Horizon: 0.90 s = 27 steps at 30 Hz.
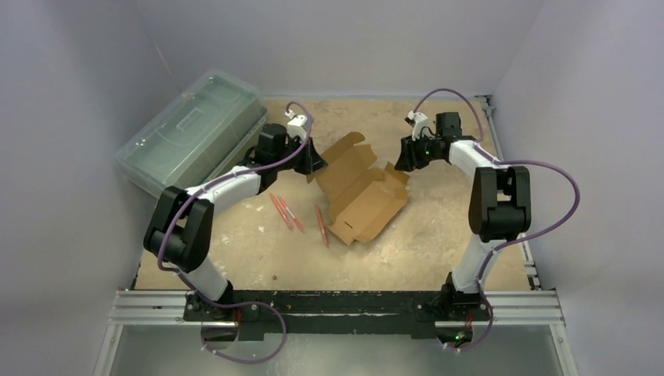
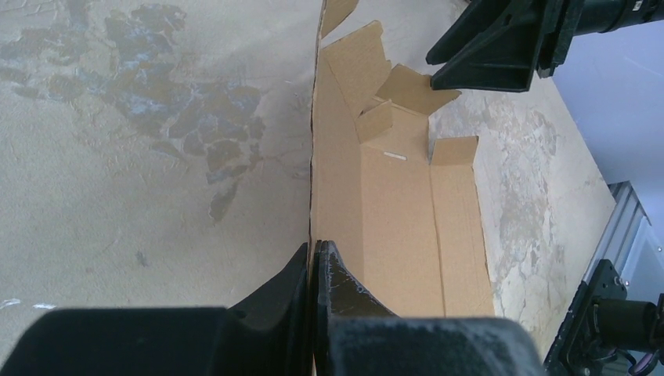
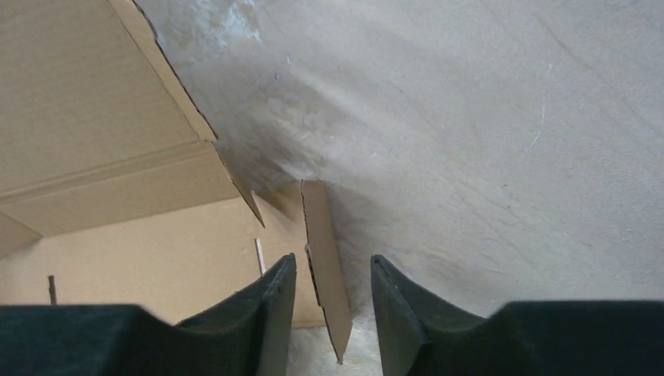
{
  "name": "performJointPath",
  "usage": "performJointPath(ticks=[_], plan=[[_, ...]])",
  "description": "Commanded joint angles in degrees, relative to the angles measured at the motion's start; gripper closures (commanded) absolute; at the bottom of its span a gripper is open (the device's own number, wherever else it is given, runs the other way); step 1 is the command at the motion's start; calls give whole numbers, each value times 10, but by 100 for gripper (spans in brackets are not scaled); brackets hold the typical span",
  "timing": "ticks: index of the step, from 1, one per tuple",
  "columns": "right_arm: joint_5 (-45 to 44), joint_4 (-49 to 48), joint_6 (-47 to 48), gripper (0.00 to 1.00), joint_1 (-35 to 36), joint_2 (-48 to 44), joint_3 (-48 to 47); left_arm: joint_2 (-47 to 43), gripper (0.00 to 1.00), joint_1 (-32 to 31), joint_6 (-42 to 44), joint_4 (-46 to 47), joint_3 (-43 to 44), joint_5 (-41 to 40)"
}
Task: Fold the paper box
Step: Fold the paper box at the center of the board.
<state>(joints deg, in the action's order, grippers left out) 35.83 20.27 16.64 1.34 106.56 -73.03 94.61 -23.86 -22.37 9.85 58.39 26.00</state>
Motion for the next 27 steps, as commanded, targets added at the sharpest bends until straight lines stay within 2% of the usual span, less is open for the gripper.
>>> performJointPath(ticks=[1,3,6,13,18,27], plan=[[-29,12,23,65,1,-8,13,-12,100,4,17,26,26,21],[-24,3,15,81,1,-13,17,-13,100,4,17,25,32,27],[0,-13,3,99,1,-28,22,-18,100,4,19,27,42,36],[12,-139,-76,100,1,-122,67,-26,100,2,22,39,70,78],[29,-248,-118,100,1,-172,121,-20,100,0,-6,58,90,108],[51,-366,-102,100,-1,-204,222,-30,100,-3,-108,158,72,133]])
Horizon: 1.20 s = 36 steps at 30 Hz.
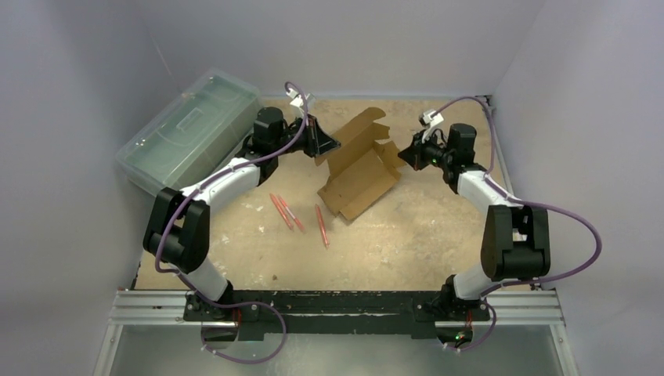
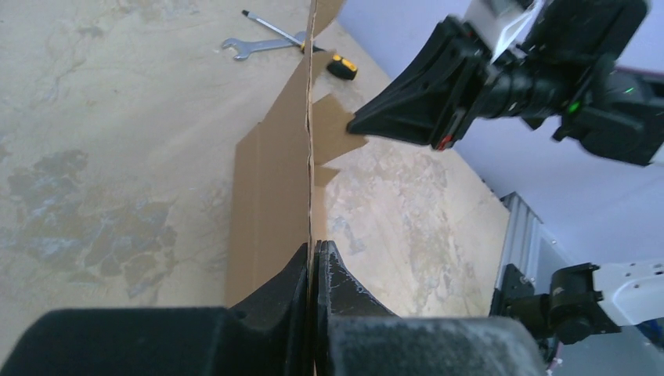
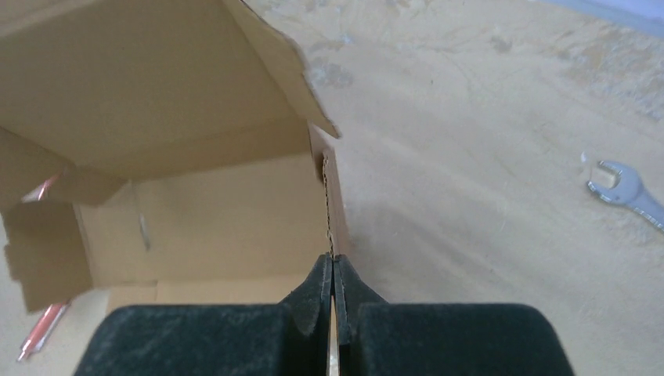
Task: Fold the paper box
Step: Fold the paper box at the center of the board.
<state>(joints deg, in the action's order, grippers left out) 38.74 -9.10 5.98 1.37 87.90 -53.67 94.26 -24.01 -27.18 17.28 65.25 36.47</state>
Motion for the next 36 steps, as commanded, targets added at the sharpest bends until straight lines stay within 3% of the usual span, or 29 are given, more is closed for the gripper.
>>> performJointPath(ticks=[1,6,13,24,36], plan=[[23,-76,13,100,-1,-21,35,-26,100,-2,-73,95,1,32],[15,-107,40,100,-2,-44,67,-25,100,-2,-107,111,-1,22],[0,-161,57,100,3,-55,92,1,100,-12,-64,57,32,45],[-30,-145,258,100,7,-117,152,18,100,-51,-27,9,65,42],[-59,-158,311,100,4,-180,235,19,100,-104,-35,23,44,-14]])
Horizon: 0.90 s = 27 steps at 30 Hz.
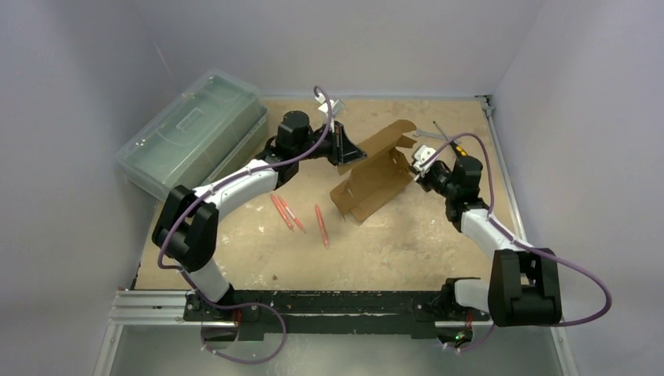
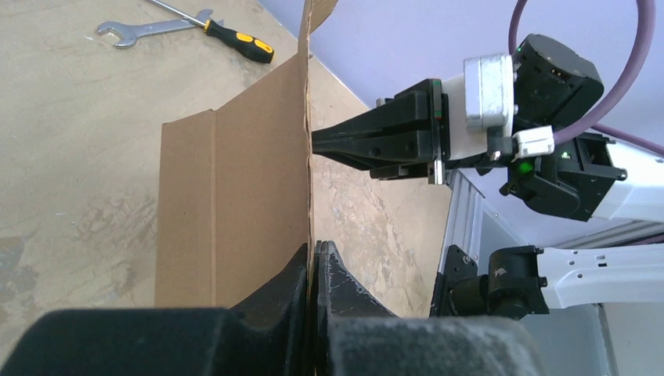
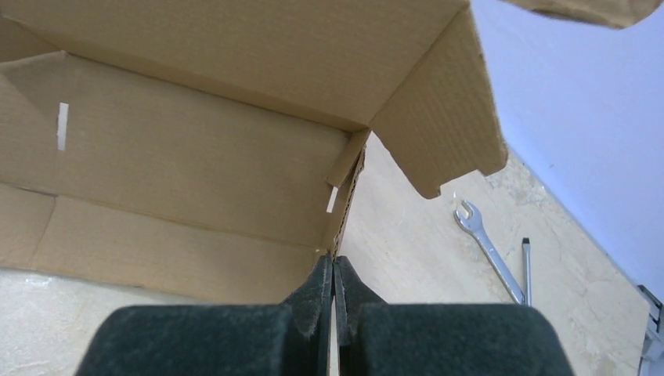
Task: Fold the paper box
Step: Fold the paper box at the center of the board.
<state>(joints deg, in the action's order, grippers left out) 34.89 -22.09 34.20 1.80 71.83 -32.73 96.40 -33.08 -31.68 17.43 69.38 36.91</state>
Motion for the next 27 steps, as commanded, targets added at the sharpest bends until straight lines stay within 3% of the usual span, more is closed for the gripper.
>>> performJointPath(ticks=[1,6,15,27], plan=[[-25,-31,34,100,0,-20,33,-3,100,-17,7,25,0,-20],[-37,-31,55,100,-6,-40,56,-8,100,-34,6,30,-13,-31],[-35,60,121,100,-9,-52,50,-8,100,-66,28,23,-29,-53],[-40,122,186,94,-16,-64,57,-11,100,-97,22,47,-60,-67]])
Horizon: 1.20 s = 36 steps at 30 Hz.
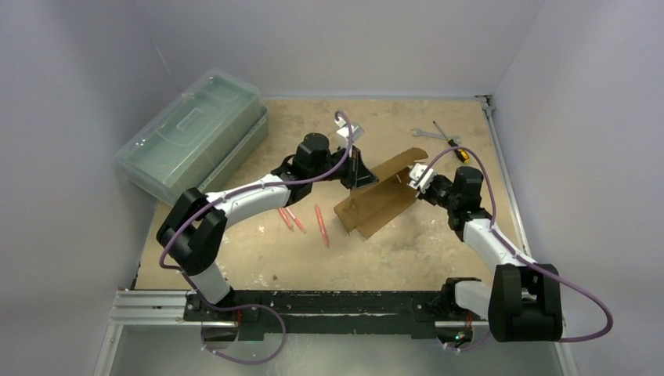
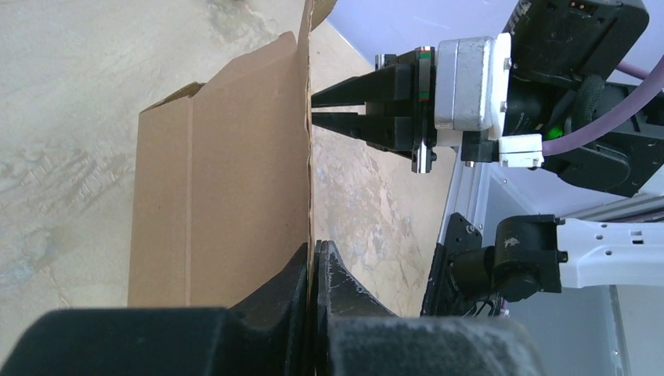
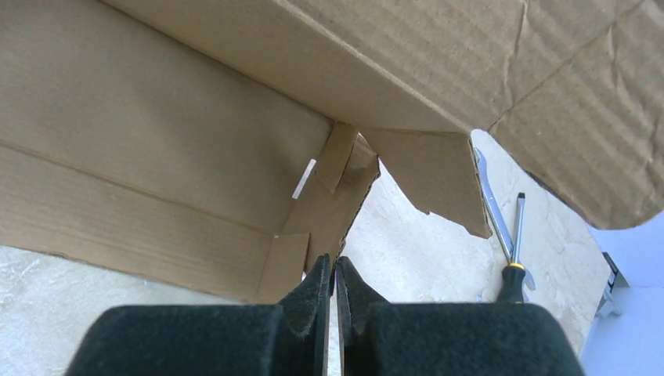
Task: Fold the paper box
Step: Fold the paper box at the center of the board.
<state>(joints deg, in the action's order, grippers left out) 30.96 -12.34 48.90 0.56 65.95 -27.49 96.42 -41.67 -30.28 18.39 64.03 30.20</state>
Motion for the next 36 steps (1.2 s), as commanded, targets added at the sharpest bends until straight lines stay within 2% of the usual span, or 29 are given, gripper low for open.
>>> performJointPath(ticks=[1,10,17,21,27,32,36], plan=[[2,29,43,94,-4,-6,5,-9,100,-12,7,39,-6,0],[29,75,101,92,-4,-21,17,-5,100,-30,5,41,-7,-14],[46,76,100,92,-40,-51,32,-7,100,-53,4,38,-9,-40],[82,119,128,91,-64,-62,32,-12,100,-65,4,36,-10,-60],[118,233,234,89,-66,-71,31,-19,100,-85,6,31,-14,-99],[111,279,269,87,-66,-67,20,-19,100,-95,7,37,-15,-111],[112,281,266,84,-66,-63,17,-19,100,-102,7,38,-14,-113]])
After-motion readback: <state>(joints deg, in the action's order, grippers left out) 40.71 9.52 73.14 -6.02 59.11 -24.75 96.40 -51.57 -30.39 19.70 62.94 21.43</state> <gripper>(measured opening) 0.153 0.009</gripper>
